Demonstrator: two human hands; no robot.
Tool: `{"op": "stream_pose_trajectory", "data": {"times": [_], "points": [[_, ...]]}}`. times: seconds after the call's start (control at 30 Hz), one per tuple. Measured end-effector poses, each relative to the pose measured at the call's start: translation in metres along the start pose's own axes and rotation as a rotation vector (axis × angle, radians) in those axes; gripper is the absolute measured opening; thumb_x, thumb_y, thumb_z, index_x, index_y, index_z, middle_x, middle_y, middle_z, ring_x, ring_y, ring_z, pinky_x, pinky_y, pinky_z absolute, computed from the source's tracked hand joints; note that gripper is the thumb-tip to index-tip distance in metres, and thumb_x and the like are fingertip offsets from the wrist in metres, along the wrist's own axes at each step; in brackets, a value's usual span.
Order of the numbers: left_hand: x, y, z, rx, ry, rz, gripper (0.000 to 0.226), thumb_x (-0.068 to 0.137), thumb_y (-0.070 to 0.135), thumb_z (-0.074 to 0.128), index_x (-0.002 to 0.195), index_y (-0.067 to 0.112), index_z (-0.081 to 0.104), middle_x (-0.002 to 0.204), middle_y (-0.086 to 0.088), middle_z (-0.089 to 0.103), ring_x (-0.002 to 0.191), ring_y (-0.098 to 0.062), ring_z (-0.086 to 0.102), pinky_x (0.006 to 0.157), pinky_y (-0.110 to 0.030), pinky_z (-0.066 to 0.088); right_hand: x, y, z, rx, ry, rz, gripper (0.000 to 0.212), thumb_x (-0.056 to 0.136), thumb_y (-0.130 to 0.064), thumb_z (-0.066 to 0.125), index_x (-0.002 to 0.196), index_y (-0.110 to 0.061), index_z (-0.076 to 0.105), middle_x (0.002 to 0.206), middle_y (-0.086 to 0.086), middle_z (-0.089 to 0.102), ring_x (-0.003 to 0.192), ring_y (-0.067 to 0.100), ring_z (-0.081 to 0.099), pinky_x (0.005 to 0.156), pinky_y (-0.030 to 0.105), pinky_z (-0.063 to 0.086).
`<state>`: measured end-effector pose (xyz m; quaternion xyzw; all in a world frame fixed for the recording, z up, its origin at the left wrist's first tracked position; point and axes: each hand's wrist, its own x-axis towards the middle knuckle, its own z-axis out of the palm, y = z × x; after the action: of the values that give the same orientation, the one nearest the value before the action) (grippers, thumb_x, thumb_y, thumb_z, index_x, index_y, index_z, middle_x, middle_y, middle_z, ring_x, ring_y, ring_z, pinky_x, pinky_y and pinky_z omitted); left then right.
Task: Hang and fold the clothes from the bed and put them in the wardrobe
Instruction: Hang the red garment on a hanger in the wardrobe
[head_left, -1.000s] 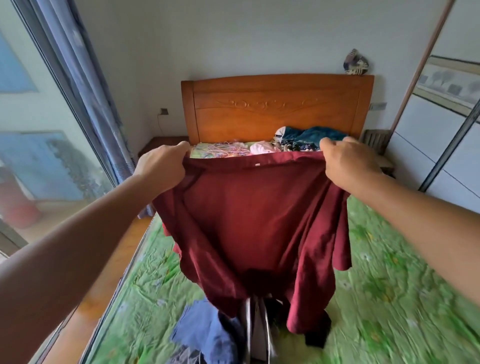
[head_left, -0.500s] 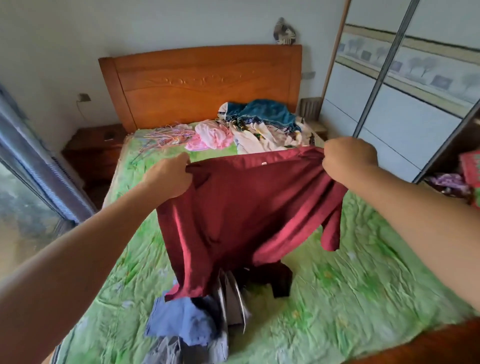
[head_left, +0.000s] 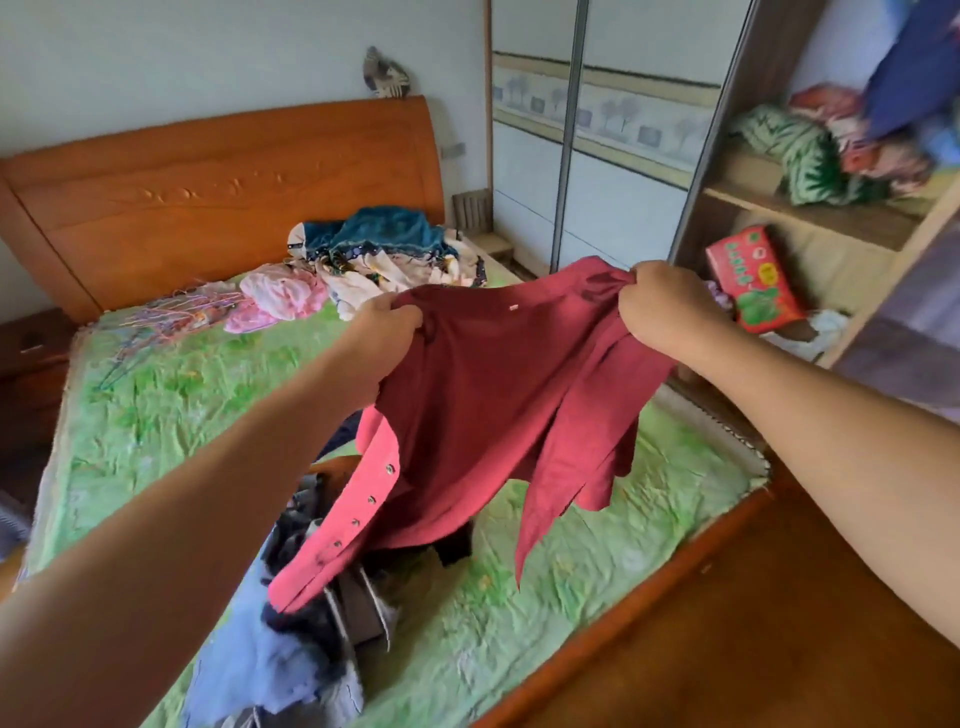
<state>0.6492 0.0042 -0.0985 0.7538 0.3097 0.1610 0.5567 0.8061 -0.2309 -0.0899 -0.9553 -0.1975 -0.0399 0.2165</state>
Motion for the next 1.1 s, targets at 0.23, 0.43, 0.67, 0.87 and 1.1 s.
{"op": "stream_pose_trajectory", "data": {"times": [0.23,0.43,0.67,0.87,1.1], "points": [[-0.077,0.05,0.152,-0.031,-0.126,0.069,0.025,0.086,0.005,0.05,0.103,0.005,0.068,0.081,-0.016,0.067,0.068,-0.025,0.064,0.064,-0.032,0.055,-0.075,0.139,-0.086,0.204,0.06,0.204,0.023,0.096,-0.022,0.044,0.082,-0.009,0.057,0.094,0.017,0.061,0.09,0.035,0.055,0.069,0.034,0.04],[-0.134,0.083,0.269,-0.024,-0.268,0.088,0.017,0.082,0.011,0.054,0.092,0.009,0.068,0.072,-0.01,0.063,0.064,-0.024,0.061,0.058,-0.027,0.05,-0.124,0.261,-0.14,0.348,0.169,0.384,0.024,0.092,-0.021,0.05,0.069,-0.018,0.046,0.068,-0.001,0.046,0.071,0.025,0.048,0.051,0.028,0.029],[-0.166,0.116,0.392,-0.024,-0.468,0.13,0.028,0.073,0.014,0.053,0.093,0.003,0.069,0.079,-0.02,0.063,0.072,-0.029,0.059,0.068,-0.043,0.048,-0.164,0.37,-0.19,0.446,0.302,0.529,0.018,0.096,-0.021,0.047,0.082,-0.017,0.057,0.073,-0.001,0.053,0.068,0.02,0.053,0.058,0.027,0.037],[-0.158,0.134,0.491,-0.03,-0.594,0.158,0.022,0.086,0.003,0.048,0.082,0.015,0.066,0.076,-0.015,0.061,0.07,-0.025,0.059,0.067,-0.035,0.046,-0.168,0.44,-0.211,0.373,0.362,0.606,0.027,0.097,-0.01,0.043,0.073,-0.018,0.052,0.069,-0.001,0.05,0.058,0.015,0.044,0.046,0.019,0.034],[-0.096,0.145,0.601,0.011,-0.653,0.246,0.027,0.083,0.008,0.049,0.097,0.008,0.071,0.084,-0.014,0.068,0.076,-0.026,0.064,0.071,-0.035,0.051,-0.101,0.516,-0.201,0.163,0.274,0.709,0.024,0.091,-0.018,0.042,0.09,-0.006,0.062,0.083,0.011,0.062,0.076,0.031,0.059,0.061,0.034,0.037]]}}
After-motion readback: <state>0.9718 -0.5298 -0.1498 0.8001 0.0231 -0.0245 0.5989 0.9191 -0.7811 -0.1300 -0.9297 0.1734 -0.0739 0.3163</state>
